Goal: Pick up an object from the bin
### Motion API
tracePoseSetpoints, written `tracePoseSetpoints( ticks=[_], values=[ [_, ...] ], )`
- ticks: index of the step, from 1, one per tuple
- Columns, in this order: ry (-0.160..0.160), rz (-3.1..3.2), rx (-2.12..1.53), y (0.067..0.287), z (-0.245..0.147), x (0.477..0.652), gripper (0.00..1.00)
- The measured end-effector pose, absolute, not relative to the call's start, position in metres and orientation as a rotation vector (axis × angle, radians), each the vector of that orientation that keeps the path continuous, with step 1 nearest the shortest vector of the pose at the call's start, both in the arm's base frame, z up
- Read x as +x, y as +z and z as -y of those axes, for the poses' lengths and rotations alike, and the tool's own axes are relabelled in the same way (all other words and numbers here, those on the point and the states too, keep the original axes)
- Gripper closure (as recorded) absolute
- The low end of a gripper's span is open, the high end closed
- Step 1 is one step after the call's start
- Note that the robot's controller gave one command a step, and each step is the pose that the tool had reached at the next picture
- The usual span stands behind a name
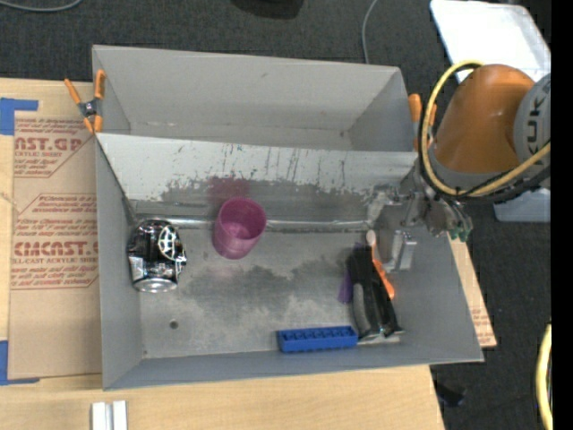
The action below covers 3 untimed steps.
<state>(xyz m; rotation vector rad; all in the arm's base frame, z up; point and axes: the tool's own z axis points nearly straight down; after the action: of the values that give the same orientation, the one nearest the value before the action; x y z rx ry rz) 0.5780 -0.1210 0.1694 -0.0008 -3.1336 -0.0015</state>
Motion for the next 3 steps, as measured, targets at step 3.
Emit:
tracePoseSetpoints(
  ticks=[3],
  values=[
    [-0.005, 2.997, 0.938, 0.084, 0.14, 0.571, 0.0]
  ],
)
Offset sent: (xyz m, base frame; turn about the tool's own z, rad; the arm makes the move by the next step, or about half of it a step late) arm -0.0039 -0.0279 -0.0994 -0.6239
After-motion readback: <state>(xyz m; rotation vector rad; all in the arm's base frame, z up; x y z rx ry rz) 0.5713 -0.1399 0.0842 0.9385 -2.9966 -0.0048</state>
